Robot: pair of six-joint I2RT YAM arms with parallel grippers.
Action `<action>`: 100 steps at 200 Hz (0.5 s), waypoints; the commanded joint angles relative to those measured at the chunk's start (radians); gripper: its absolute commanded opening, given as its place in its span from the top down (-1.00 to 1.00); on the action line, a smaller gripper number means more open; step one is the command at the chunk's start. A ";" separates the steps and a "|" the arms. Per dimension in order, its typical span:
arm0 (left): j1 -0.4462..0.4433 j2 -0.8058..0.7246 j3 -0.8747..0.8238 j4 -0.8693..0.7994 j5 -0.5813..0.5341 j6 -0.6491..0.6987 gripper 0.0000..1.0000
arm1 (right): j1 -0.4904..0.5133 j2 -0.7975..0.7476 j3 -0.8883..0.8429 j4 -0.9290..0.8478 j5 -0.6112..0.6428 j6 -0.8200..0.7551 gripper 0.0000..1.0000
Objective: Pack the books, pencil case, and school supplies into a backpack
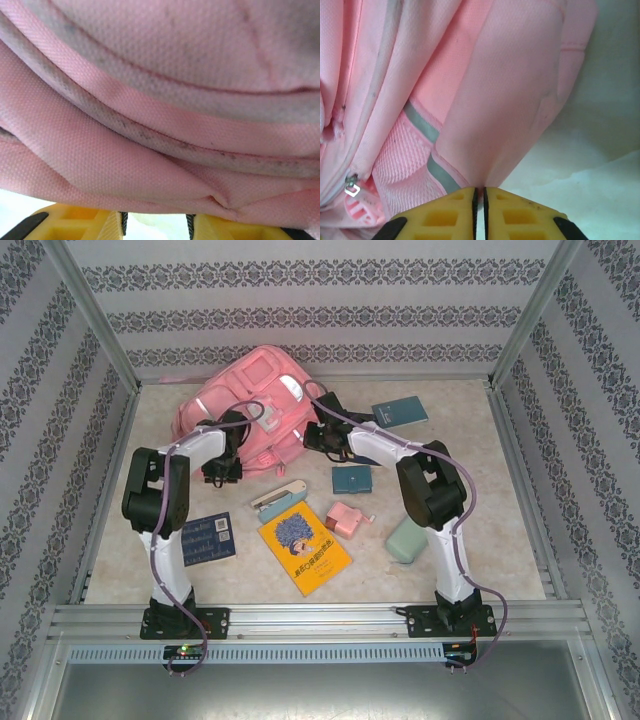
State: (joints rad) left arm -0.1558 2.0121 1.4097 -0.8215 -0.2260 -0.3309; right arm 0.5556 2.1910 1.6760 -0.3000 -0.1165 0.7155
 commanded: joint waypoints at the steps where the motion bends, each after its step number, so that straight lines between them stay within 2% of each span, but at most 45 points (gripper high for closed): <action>1: 0.042 0.043 0.074 0.118 -0.010 0.031 0.23 | 0.025 -0.038 -0.024 -0.004 -0.032 0.040 0.68; 17: 0.042 0.016 0.077 0.122 0.030 0.036 0.20 | 0.031 -0.033 -0.025 0.014 -0.053 0.062 0.45; 31: 0.040 -0.030 0.056 0.131 0.120 0.018 0.17 | 0.036 -0.031 -0.021 0.019 -0.060 0.074 0.37; 63: 0.000 -0.188 -0.100 0.232 0.274 -0.054 0.10 | 0.040 -0.023 -0.023 0.048 -0.080 0.117 0.05; 84: -0.037 -0.275 -0.215 0.353 0.385 -0.097 0.08 | 0.036 -0.009 -0.021 0.068 -0.091 0.142 0.00; 100: -0.083 -0.308 -0.261 0.409 0.397 -0.119 0.08 | 0.031 0.005 -0.015 0.082 -0.107 0.162 0.02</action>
State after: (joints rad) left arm -0.1776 1.7668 1.2091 -0.6048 0.0540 -0.3794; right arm 0.5869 2.1902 1.6623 -0.2623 -0.1917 0.8288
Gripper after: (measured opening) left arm 0.460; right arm 0.499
